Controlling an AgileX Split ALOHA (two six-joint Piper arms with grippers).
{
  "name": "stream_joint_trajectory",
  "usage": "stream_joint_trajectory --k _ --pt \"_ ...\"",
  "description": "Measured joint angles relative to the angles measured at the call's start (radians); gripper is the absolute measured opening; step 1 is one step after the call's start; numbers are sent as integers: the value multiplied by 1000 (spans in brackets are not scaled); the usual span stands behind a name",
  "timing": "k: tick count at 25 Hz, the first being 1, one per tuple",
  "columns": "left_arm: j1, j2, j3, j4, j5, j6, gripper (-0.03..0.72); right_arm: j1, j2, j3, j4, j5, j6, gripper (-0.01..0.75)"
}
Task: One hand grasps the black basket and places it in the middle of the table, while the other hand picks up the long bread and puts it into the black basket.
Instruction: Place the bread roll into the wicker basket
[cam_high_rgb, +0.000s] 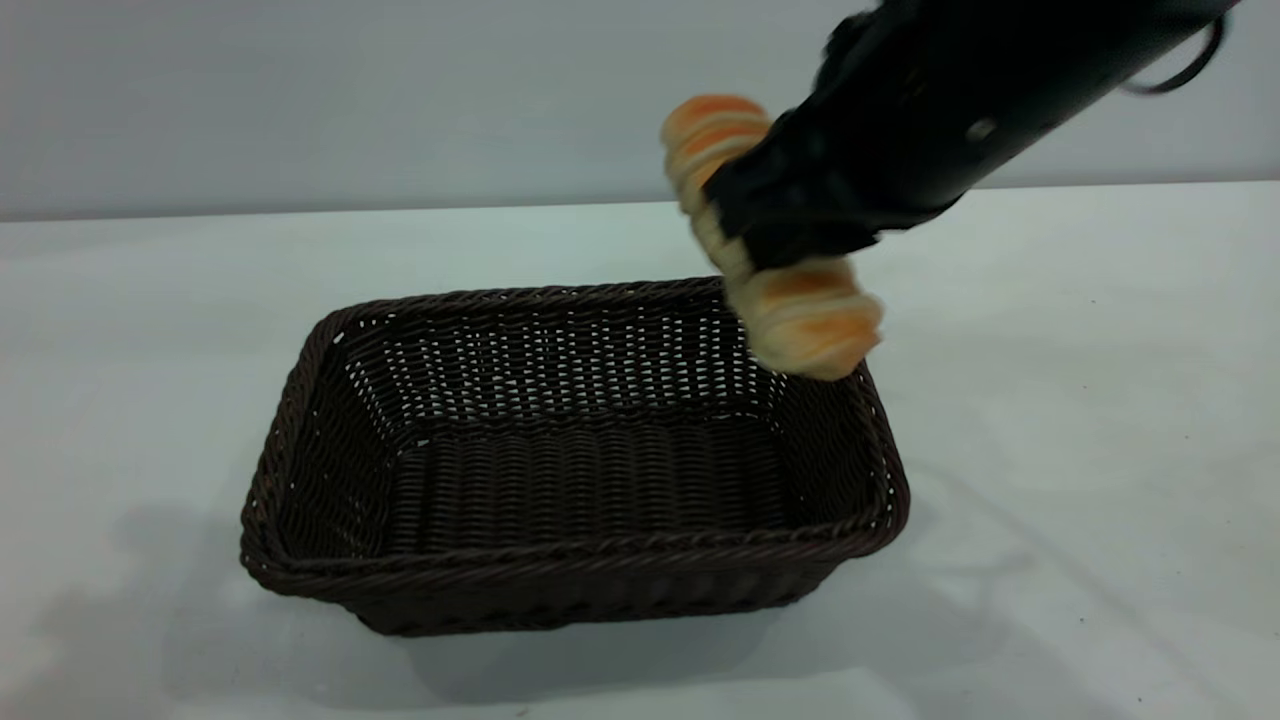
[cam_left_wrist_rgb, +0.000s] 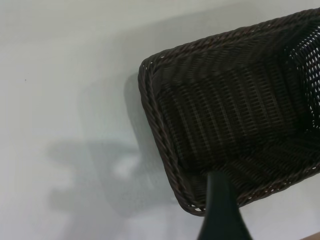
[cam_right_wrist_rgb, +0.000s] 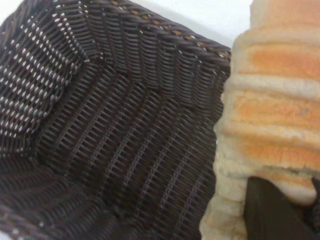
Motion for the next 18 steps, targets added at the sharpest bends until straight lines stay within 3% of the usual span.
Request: stream_joint_trajectory --k 4,11,18 --pt "0 0 0 -1 0 0 541 7 74 0 1 -68 -1 98" --pt "0 -25 2 3 -4 10 542 10 106 0 1 -115 -3 342" --pt "0 -127 5 40 1 23 542 -7 23 0 1 -86 -79 366"
